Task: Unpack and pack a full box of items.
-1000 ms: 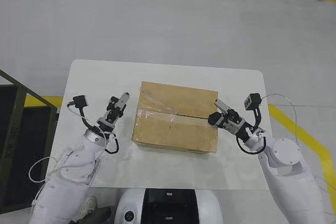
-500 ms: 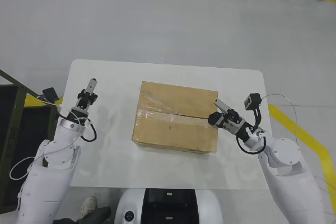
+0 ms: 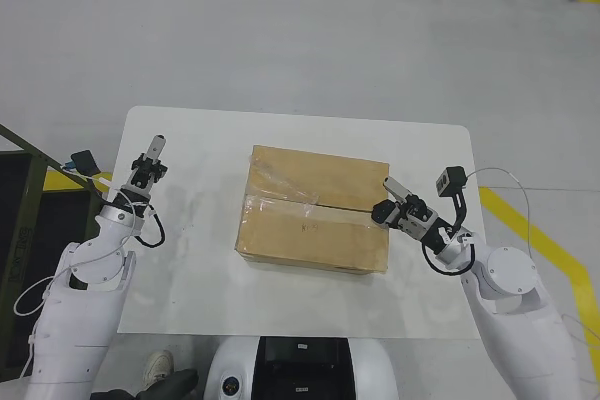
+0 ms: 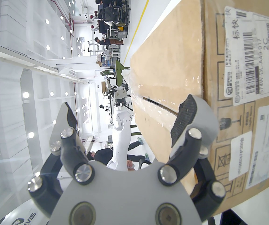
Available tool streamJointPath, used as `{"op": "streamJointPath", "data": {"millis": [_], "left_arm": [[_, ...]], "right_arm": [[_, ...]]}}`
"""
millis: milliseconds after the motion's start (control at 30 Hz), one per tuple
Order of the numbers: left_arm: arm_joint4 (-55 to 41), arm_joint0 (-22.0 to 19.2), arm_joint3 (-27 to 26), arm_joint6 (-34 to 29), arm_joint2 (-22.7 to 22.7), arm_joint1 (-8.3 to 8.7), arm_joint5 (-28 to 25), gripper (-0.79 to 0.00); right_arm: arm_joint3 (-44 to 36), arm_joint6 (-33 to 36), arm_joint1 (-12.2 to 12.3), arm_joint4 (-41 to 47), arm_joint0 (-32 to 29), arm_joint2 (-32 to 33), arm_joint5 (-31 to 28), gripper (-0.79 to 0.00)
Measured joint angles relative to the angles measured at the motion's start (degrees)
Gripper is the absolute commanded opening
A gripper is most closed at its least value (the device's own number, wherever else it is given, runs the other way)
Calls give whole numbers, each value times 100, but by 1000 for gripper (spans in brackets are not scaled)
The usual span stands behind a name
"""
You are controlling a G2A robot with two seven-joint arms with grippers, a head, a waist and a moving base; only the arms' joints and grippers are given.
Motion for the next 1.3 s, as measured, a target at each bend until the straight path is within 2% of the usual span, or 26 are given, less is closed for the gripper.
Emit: {"op": "streamJointPath", "data": {"millis": [633,1000,1133,1300], "left_arm": [[0,0,0,0,0,0,0,0],[0,0,0,0,0,0,0,0],[0,0,0,0,0,0,0,0],[0,0,0,0,0,0,0,0]], "right_arm": [[-7,-13,-1,8,-5,1,-1,0],[-548,-80,-13,183,-61,-79,-77,0],[-581,-145,-40,324,95,-219,-9,0],[-332,-269,-136,606,595,-738,196,0]]}}
